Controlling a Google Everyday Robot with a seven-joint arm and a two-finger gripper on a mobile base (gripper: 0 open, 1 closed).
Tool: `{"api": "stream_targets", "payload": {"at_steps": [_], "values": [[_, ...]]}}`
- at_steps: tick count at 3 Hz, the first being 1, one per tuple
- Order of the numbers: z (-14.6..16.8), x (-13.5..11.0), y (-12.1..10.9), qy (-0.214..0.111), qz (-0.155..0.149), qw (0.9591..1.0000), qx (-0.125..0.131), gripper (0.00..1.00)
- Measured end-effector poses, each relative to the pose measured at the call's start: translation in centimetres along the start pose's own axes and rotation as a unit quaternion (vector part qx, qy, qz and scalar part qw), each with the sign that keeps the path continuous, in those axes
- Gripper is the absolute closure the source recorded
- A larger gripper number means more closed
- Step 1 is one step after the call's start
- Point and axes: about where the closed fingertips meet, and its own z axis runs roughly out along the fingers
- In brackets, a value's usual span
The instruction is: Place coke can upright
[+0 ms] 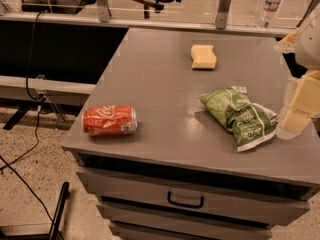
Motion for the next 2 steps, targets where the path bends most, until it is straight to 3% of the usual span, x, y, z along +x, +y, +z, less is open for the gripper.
{"api": "stream_targets", "payload": {"at_steps": [1,2], "values": [[0.0,0.0,0.0,0.000,0.000,1.0000,0.000,0.00],[0.7,-4.1,-0.6,-0.050,-0.028,0.9983,-0.005,0.00]]}}
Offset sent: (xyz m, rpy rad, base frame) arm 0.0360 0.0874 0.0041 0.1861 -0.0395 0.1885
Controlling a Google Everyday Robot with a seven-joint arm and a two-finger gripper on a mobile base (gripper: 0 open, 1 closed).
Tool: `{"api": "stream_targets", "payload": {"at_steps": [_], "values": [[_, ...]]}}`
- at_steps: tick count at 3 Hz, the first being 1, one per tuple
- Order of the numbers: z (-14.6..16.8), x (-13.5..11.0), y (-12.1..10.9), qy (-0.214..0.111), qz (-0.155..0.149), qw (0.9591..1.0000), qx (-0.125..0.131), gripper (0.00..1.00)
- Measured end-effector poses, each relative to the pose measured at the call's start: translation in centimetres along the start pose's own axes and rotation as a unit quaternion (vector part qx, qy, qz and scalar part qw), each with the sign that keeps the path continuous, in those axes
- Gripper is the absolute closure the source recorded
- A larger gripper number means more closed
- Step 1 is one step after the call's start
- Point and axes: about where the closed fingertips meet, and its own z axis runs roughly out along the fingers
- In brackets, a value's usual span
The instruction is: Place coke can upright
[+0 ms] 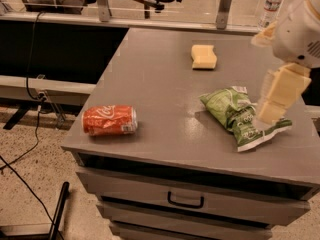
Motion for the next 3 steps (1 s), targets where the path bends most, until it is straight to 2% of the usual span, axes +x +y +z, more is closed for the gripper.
{"api": "stream_targets", "payload": {"at_steps": [1,2,3], "values": [[2.8,-9.9,0.2,-0.056,-0.088,0.9940,-0.033,0.00],[5.5,-16.7,1.1,-0.062,-0.152,0.9849,-0.056,0.00],[8.9,-22.2,2.3,-0.049,-0.197,0.9767,-0.069,0.00]]}}
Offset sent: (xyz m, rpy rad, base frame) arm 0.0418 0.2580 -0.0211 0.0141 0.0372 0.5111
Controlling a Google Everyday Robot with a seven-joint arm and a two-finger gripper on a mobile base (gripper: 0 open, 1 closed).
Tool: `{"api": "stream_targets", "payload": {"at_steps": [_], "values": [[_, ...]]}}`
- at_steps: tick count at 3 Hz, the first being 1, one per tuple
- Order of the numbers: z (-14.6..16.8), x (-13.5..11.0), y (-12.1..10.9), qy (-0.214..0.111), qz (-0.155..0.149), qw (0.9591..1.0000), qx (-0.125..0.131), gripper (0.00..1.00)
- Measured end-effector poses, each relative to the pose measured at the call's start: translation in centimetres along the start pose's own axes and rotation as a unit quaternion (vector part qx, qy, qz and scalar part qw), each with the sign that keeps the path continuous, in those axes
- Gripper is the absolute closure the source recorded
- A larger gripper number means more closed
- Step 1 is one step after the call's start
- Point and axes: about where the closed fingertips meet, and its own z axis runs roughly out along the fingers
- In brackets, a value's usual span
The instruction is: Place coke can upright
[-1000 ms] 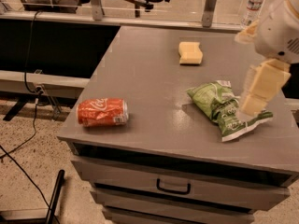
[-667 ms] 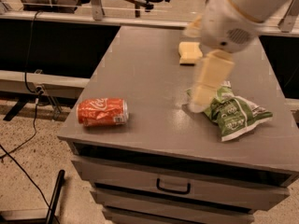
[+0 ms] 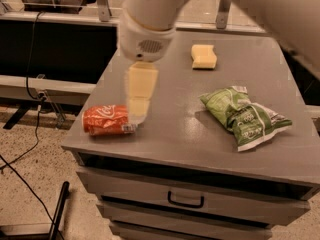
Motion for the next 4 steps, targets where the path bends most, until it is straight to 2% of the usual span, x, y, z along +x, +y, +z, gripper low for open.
{"api": "stream_targets", "payload": {"at_steps": [1,2,3,4], "values": [[4.8,-3.4,-0.8,0.049,-0.019,0.9985,-0.016,0.00],[10.2,-5.2,-1.5,0.109,-0.011,0.9933,-0.037,0.00],[10.4,-5.6,-1.6,0.109,-0.009,0.9934,-0.034,0.00],[10.6,-5.2,-1.6,0.118,0.014,0.9925,-0.029,0.00]]}}
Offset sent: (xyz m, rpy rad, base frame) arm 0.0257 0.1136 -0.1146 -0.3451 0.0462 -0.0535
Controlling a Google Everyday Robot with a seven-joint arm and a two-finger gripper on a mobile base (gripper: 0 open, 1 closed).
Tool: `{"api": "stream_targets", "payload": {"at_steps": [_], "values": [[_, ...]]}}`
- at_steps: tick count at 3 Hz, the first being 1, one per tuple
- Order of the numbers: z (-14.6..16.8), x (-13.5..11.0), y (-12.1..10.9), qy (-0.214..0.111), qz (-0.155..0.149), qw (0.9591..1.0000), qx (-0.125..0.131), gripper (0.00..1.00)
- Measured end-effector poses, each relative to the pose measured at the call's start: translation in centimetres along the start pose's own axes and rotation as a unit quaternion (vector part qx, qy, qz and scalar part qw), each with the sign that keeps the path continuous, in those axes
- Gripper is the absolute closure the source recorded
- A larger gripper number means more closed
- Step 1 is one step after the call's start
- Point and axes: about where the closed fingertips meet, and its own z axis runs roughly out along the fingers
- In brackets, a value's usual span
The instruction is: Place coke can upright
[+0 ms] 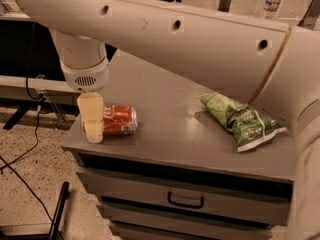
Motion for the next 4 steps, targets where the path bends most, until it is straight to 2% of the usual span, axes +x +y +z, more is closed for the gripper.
{"api": "stream_targets", "payload": {"at_steps": [1,2,3,4], "values": [[1.05,0.96,0.35,0.022,0.056,0.9982,-0.002,0.00],[1.19,1.04,0.39,0.024,0.090,0.9956,0.000,0.00],[1.16,0.98,0.35,0.023,0.090,0.9957,0.002,0.17],[1.14,0.93,0.31,0.021,0.090,0.9957,0.004,0.39]]}}
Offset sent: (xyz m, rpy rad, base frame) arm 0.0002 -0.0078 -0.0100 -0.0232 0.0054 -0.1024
